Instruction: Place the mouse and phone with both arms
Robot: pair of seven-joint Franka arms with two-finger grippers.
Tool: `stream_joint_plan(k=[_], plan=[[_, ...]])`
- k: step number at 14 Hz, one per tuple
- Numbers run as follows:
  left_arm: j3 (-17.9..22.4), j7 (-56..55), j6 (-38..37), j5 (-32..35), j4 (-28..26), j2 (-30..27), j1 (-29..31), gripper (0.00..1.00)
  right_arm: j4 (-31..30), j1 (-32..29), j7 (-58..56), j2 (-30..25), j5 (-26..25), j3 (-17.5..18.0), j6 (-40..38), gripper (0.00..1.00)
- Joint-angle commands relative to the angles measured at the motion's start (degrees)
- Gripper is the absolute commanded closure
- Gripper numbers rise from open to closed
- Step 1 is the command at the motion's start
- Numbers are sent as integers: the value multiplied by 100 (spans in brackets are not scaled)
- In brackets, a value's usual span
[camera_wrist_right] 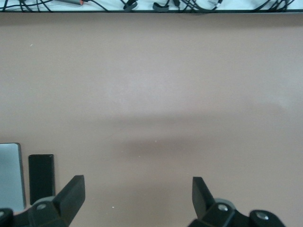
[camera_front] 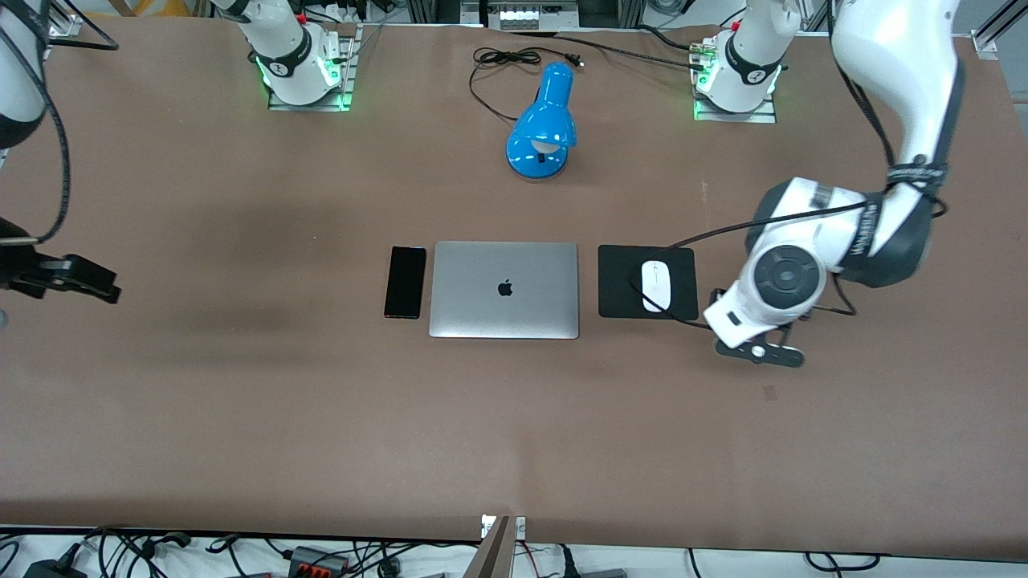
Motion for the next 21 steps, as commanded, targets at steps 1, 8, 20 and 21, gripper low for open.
stream_joint_plan(k=[1, 8, 20, 21], plan=[[-17, 132, -356, -361, 580, 62, 2, 0, -465, 18, -253, -415, 62, -63, -4, 0], [-70, 185, -2220, -1428, 2276, -78, 414, 0, -2618, 9, -684, -1777, 45, -63, 1128, 0], [1433, 475, -1019, -2597, -531, -2758, 275, 0, -2489, 18, -174, -1885, 89, -54, 497, 0], [1538, 475, -773, -2597, -725, -2881, 187, 0, -2480, 9, -174, -1885, 254, -63, 515, 0]])
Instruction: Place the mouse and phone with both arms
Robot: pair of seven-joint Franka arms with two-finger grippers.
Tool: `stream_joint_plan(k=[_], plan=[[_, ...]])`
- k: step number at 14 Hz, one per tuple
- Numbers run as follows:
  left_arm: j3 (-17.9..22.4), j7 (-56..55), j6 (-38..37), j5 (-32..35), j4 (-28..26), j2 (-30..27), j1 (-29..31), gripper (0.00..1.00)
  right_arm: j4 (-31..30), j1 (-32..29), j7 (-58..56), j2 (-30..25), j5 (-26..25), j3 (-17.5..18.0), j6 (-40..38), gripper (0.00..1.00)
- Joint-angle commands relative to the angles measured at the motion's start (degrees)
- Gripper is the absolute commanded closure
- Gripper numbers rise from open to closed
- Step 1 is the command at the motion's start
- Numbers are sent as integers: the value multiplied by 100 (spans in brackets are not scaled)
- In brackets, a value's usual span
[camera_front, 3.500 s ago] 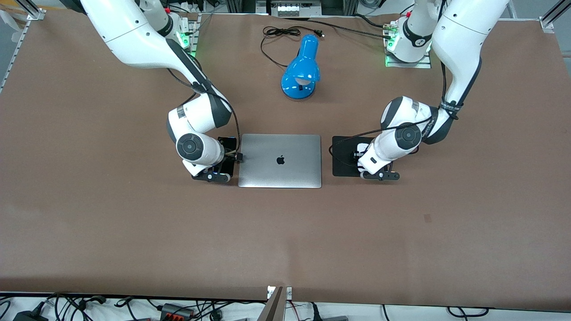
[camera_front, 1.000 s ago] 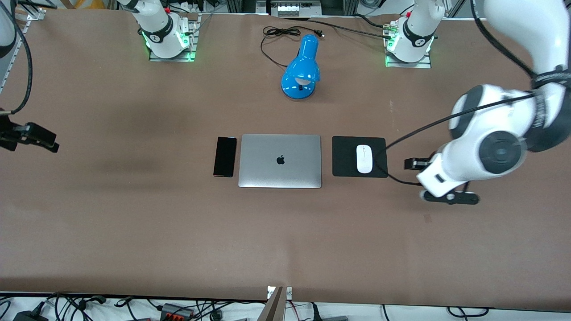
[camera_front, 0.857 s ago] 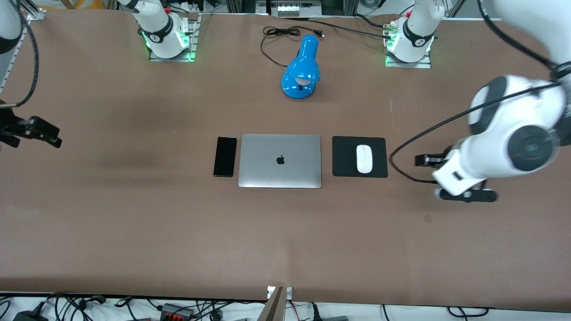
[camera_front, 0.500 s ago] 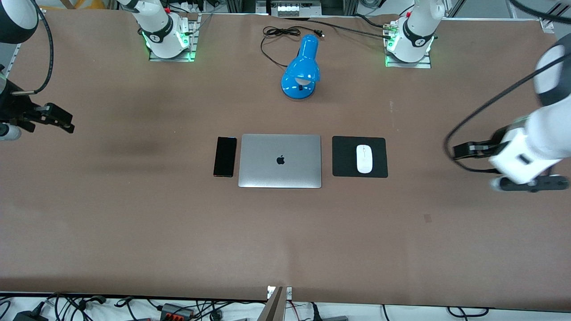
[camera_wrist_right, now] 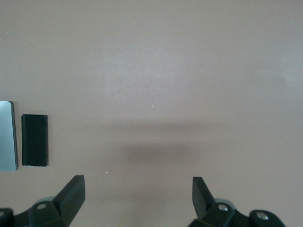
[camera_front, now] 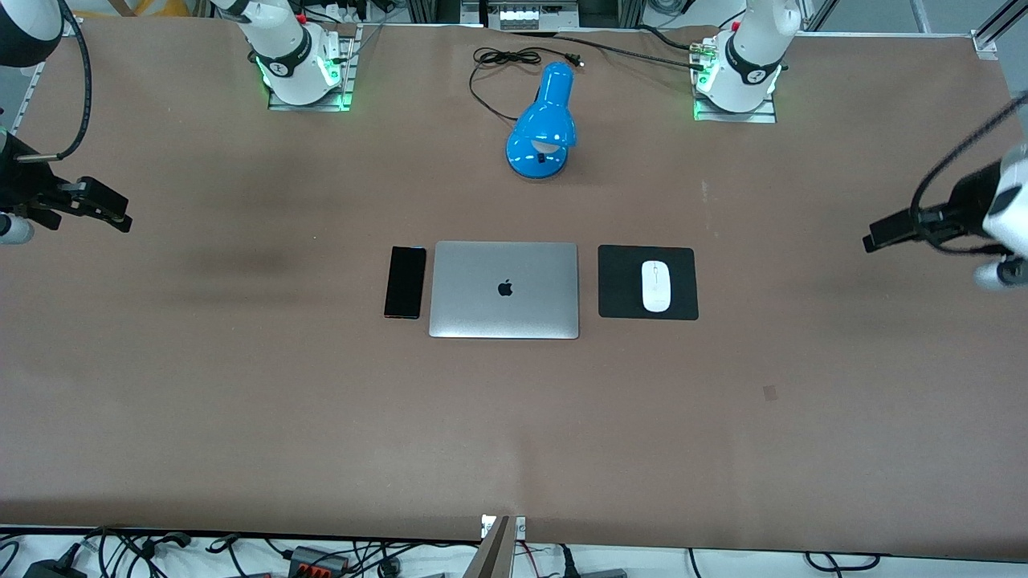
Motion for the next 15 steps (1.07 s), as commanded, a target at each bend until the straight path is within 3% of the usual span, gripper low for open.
stream_joint_plan(k=[1, 5, 15], plan=[[284, 155, 821, -118, -1214, -823, -192, 0, 100, -23, 57, -38, 445, -49, -54, 0], [-58, 507, 928, 338, -1233, -824, -104, 0, 91, 12, -101, -38, 281, -14, -63, 0], [-102, 815, 339, 295, -1119, -736, 28, 0, 56, 170, -119, -47, 228, -242, -27, 0]])
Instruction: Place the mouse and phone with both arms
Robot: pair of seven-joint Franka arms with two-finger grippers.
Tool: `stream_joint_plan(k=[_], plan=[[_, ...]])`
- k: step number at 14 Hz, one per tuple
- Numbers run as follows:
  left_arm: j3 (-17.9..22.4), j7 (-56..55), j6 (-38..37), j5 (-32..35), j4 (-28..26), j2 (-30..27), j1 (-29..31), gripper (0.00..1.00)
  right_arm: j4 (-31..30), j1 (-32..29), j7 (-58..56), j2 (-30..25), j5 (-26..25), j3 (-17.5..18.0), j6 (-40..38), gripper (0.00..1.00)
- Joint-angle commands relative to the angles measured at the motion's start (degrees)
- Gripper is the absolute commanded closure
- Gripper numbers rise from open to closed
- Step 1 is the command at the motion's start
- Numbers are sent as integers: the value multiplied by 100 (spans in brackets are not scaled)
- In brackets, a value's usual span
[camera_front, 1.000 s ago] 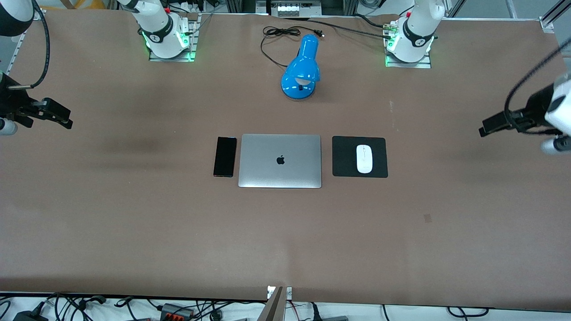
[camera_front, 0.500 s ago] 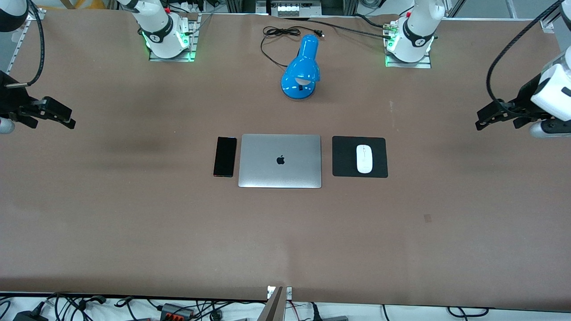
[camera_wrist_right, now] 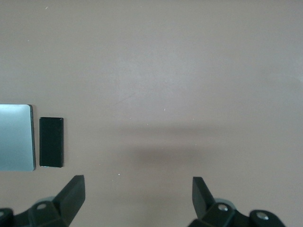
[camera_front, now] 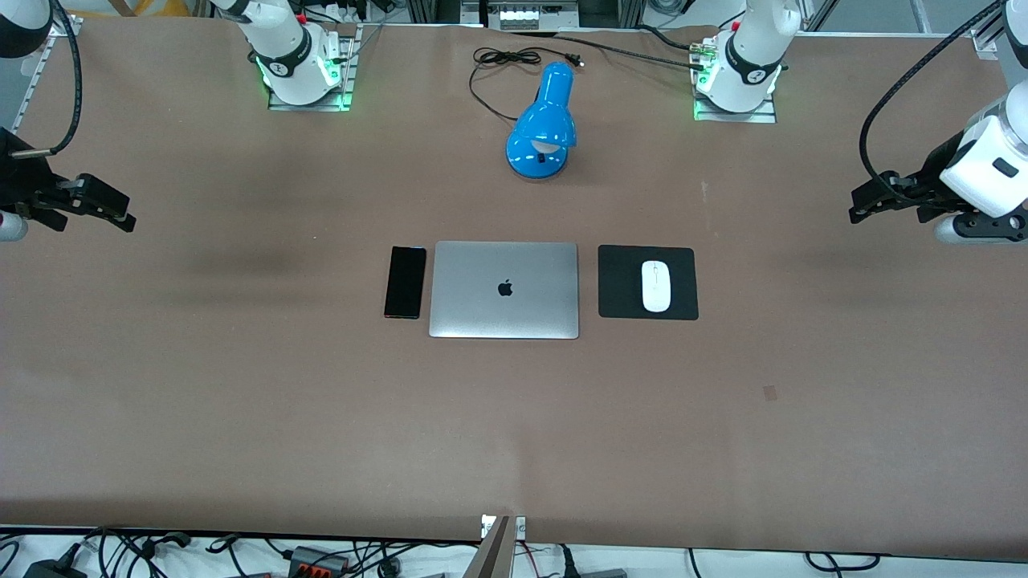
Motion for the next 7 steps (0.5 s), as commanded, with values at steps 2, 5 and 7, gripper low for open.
stream_joint_plan(k=[2, 5, 7], plan=[[-76, 159, -84, 58, 15, -44, 84, 0, -22, 27, -77, -47, -58, -75, -46, 0], [-76, 159, -57, -55, 23, -35, 58, 0, -31, 44, -77, -73, -58, -75, -81, 0], [-76, 150, -75, -64, 23, -35, 75, 0, -22, 44, -77, -82, -67, -84, -81, 0]])
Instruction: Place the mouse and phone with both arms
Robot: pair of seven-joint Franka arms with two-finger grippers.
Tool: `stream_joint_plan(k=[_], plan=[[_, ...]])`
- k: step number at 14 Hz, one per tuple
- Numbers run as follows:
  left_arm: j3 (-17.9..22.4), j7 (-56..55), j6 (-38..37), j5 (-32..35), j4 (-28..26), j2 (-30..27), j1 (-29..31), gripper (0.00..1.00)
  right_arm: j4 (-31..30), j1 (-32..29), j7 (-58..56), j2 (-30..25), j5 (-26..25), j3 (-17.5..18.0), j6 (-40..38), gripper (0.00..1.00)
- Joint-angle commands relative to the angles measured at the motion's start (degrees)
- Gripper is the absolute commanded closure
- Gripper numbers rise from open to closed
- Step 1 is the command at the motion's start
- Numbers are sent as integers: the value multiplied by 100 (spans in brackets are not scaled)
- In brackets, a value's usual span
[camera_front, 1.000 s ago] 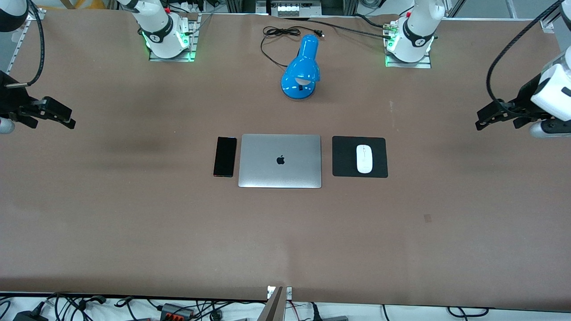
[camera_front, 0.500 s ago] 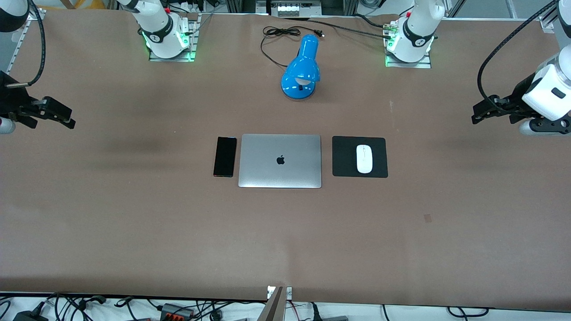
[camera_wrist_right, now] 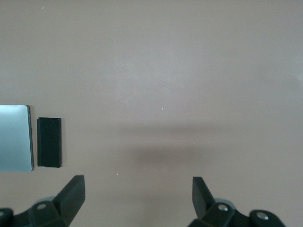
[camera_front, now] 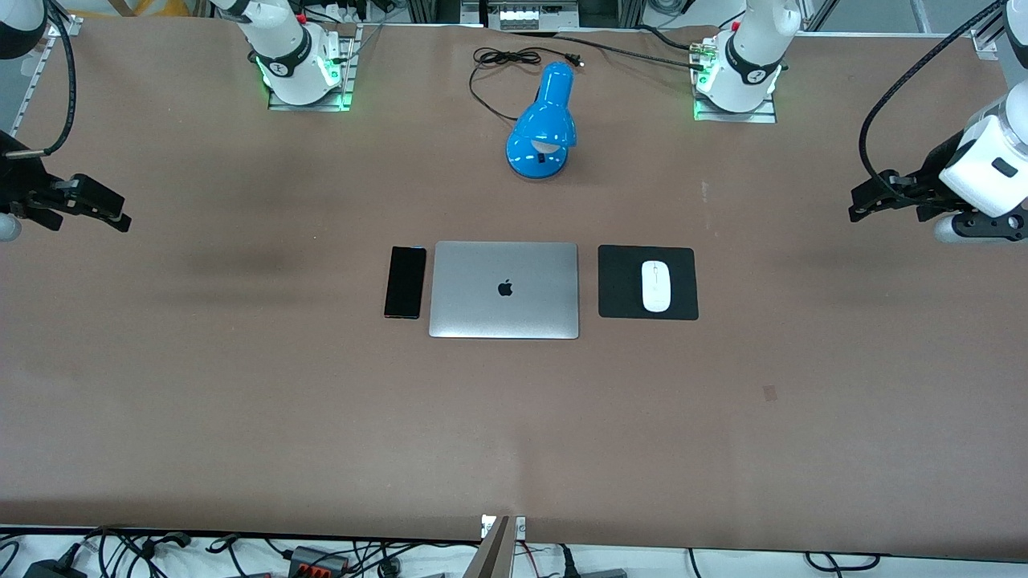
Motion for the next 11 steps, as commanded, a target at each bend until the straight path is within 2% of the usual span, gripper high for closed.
stream_joint_plan(k=[1, 11], plan=[[-49, 155, -52, -58, 32, -26, 67, 0, -20, 42, -67, -85, -65, -38, -104, 0], [-49, 76, -175, -146, 59, -35, 67, 0, -3, 42, -58, -85, -56, -64, -140, 0]])
